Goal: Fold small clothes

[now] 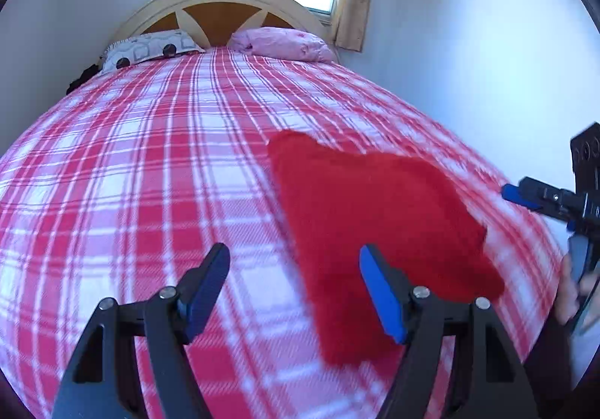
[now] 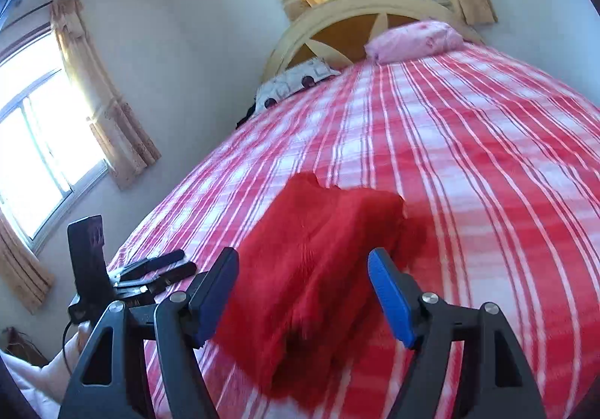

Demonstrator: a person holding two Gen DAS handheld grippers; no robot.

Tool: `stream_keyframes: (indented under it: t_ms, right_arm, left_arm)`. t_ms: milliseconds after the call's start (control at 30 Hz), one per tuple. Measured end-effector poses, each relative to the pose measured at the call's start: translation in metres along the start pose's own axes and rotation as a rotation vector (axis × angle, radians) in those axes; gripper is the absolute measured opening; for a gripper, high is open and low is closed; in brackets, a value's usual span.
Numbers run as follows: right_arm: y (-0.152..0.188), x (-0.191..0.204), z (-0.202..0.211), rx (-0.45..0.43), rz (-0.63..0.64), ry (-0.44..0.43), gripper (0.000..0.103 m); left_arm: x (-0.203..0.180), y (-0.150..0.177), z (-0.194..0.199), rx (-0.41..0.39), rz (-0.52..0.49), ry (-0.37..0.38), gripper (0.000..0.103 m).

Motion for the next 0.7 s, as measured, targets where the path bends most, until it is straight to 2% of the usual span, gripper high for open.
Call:
stream_keyframes:
  t_ms: [67,100,167,200,267,300,333,433,533,567,600,633,700]
  right_arm:
    - [0.015,0.003,-0.025,0.084,0.046,0.025,0.059]
    - [0.024,-0.005,-0.038,0.130,0.095,0.104,0.050]
    - [0.037,-0.030,-0.053,0.185,0.179,0.311,0.048]
    - [0.039,-0.041,-0.061,0.188,0.154,0.303,0.049]
    - [0.039,-0.063,-0.069,0.189,0.028,0.253,0.060]
    - [0.038,-0.072,-0.071,0.189,-0.024,0.239,0.070]
    - [0.037,-0.081,-0.073,0.186,-0.069,0.213,0.074]
    - [0.034,-0.084,-0.068,0.164,-0.107,0.165,0.074]
    - [0.023,-0.077,-0.039,0.090,-0.081,0.201,0.073]
    - [0.019,-0.073,-0.026,0.062,-0.069,0.219,0.072]
    - [0.014,-0.062,-0.015,0.034,-0.040,0.220,0.061]
    - [0.012,-0.050,-0.008,0.022,-0.010,0.198,0.045]
    - [0.011,-0.021,-0.001,0.012,0.062,0.138,0.035]
  left_arm:
    - [-0.014,0.000,-0.015,0.008,0.001,0.014,0.075]
    - [-0.021,0.005,-0.021,0.020,-0.014,0.005,0.074]
    - [-0.034,0.027,-0.031,0.053,-0.082,-0.023,0.074]
    - [-0.036,0.038,-0.034,0.064,-0.107,-0.040,0.075]
    - [-0.036,0.061,-0.036,0.099,-0.099,-0.041,0.075]
    - [-0.036,0.065,-0.033,0.107,-0.075,-0.033,0.075]
    - [-0.036,0.065,-0.029,0.103,-0.069,-0.033,0.075]
    - [-0.038,0.066,-0.021,0.116,-0.118,-0.042,0.076]
    - [-0.040,0.065,-0.006,0.125,-0.166,-0.017,0.076]
    - [-0.042,0.066,0.000,0.130,-0.172,0.001,0.076]
    - [-0.042,0.066,0.004,0.137,-0.176,0.019,0.076]
    - [-0.039,0.063,0.009,0.135,-0.176,0.033,0.076]
    - [-0.033,0.051,0.011,0.115,-0.164,0.040,0.078]
Point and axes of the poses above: each gripper's, at about its wrist camera, not at the fingertips, and z roughly against the way its jaws point, x to its left, y to its underside, the point moved 9 cm from there along -z, roughly the way its jaws point, and after that the axes turned 3 degrees about -x, right-handed, at the moved point
